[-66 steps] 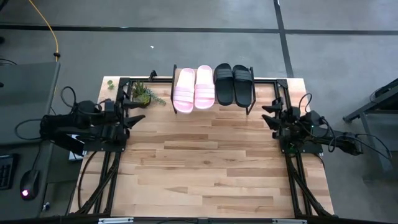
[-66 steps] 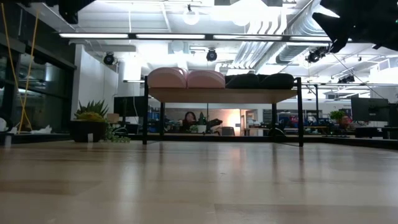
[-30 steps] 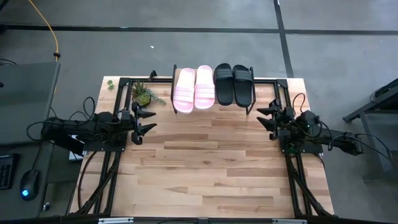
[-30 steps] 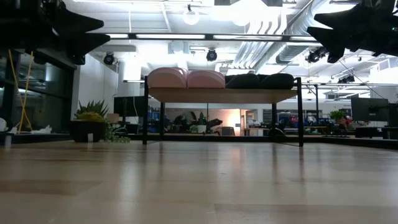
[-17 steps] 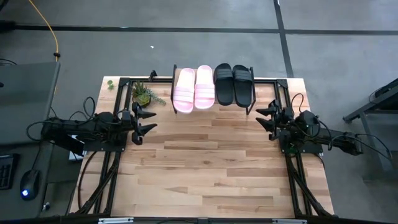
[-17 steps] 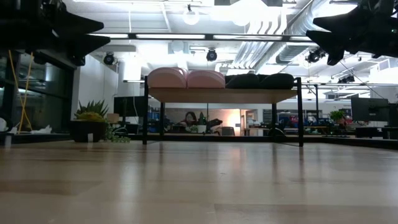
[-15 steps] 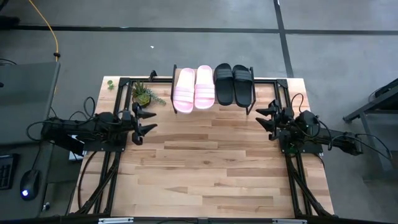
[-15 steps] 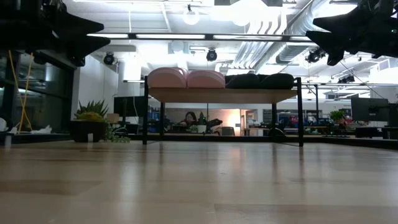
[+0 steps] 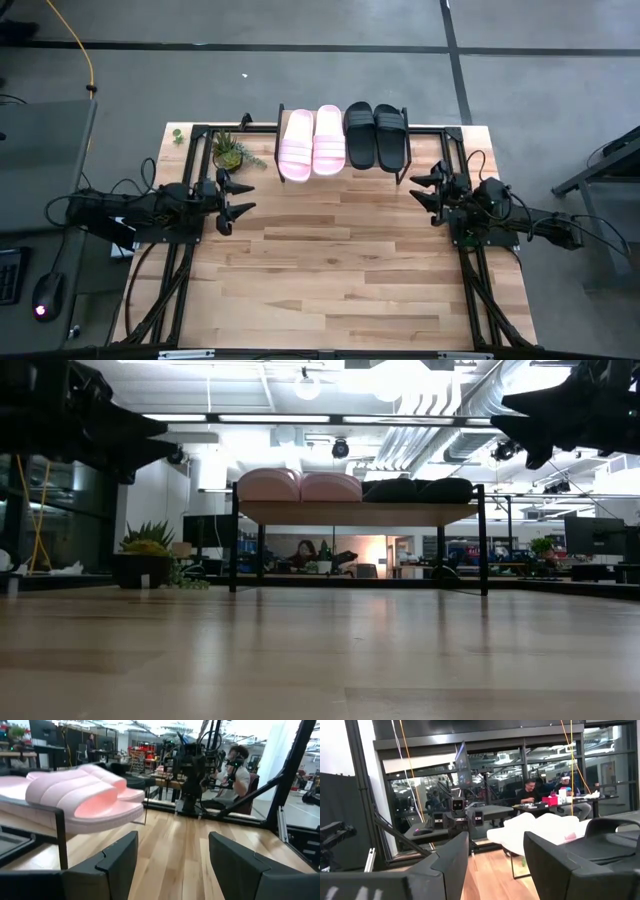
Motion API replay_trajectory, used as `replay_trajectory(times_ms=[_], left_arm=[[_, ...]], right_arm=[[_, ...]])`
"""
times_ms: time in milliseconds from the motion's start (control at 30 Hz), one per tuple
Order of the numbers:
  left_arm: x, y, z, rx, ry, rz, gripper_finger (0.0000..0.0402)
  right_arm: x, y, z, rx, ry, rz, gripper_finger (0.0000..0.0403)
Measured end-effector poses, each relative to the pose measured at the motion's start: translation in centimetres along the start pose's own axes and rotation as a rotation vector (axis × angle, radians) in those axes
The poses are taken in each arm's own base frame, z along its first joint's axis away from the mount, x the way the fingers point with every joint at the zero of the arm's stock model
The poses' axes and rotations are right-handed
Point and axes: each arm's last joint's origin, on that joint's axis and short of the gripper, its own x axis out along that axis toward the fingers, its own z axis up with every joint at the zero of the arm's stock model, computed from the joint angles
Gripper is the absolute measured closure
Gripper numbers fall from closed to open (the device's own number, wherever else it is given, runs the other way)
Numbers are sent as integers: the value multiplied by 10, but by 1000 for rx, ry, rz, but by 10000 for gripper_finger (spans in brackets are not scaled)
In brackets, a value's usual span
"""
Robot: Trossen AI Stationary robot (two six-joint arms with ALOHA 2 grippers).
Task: Pick and place slides into the shelf
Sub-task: Return to Home Position
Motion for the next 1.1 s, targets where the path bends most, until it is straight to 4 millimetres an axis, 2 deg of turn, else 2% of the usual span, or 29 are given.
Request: replay_trajectory(times_ms=[233,600,967,1100], left_arm=[[0,0,-1,3,5,8,177],[0,1,-2,25,22,27,177],[-1,3,-10,63,103,82,177],[-1,3,-10,97,104,80,177]], right_arm=[[0,-1,-5,3,52,-7,222],[-3,-3,-23,32,238,-35,222],[-3,-3,-23,-15,243,-30,222],[-3,-3,-23,34,242,-35,222]])
